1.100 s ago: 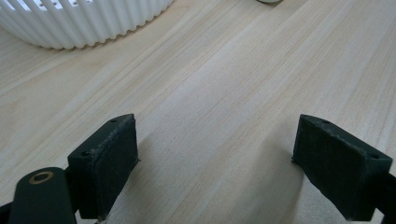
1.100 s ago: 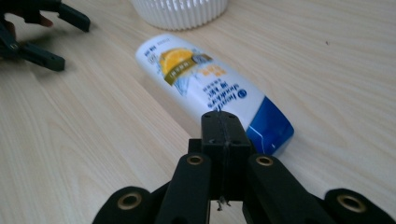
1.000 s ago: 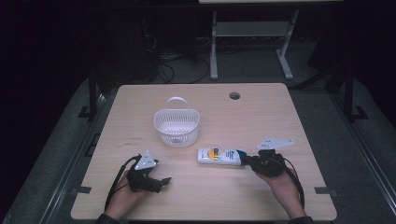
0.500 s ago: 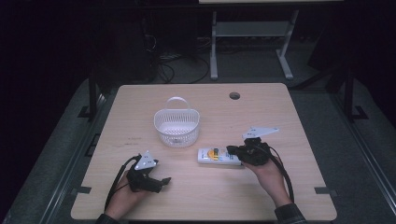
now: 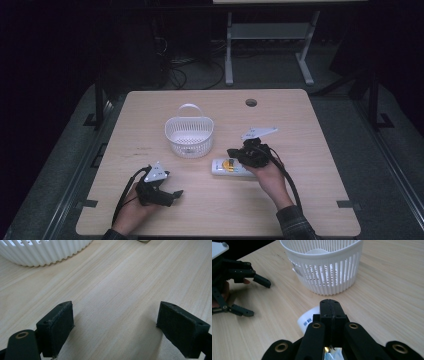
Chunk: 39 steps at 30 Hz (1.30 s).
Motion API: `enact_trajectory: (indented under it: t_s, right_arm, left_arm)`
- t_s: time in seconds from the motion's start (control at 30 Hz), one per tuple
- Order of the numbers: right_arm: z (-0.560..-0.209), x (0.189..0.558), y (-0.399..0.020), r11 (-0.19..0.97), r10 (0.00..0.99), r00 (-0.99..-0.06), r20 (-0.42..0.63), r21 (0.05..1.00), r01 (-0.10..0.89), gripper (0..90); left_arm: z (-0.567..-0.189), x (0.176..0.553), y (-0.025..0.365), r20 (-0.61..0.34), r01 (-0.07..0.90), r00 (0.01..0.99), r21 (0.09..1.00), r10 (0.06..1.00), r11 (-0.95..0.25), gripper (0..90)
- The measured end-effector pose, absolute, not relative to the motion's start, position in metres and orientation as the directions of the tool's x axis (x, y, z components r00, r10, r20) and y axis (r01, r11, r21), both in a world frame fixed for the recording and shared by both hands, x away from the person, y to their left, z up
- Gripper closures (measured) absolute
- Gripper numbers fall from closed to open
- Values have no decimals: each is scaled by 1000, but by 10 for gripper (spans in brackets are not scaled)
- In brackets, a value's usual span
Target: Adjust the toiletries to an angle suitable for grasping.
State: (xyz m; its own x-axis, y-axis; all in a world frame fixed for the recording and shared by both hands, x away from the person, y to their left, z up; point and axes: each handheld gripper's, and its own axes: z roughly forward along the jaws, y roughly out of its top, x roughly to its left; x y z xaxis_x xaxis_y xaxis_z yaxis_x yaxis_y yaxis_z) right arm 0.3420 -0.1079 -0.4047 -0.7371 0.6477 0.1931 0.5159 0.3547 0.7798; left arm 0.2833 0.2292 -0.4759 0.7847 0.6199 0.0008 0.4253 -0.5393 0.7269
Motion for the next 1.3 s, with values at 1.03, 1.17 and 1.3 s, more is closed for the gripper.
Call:
enact_trajectory:
  t_s: [1.03, 1.17, 1.3]
  right_arm:
    - [-446, 381, -56, 466, 651, -739, 174, 677, 570, 896]
    - [-447, 380, -54, 474, 646, -743, 175, 671, 570, 896]
    - [-447, 377, -52, 489, 635, -753, 174, 663, 566, 896]
  left_arm:
    - [-476, 283, 229, 0, 427, 786, 722, 618, -544, 129]
    - [-476, 283, 229, 1, 427, 787, 723, 618, -544, 129]
    - [-476, 283, 229, 1, 426, 787, 723, 617, -544, 129]
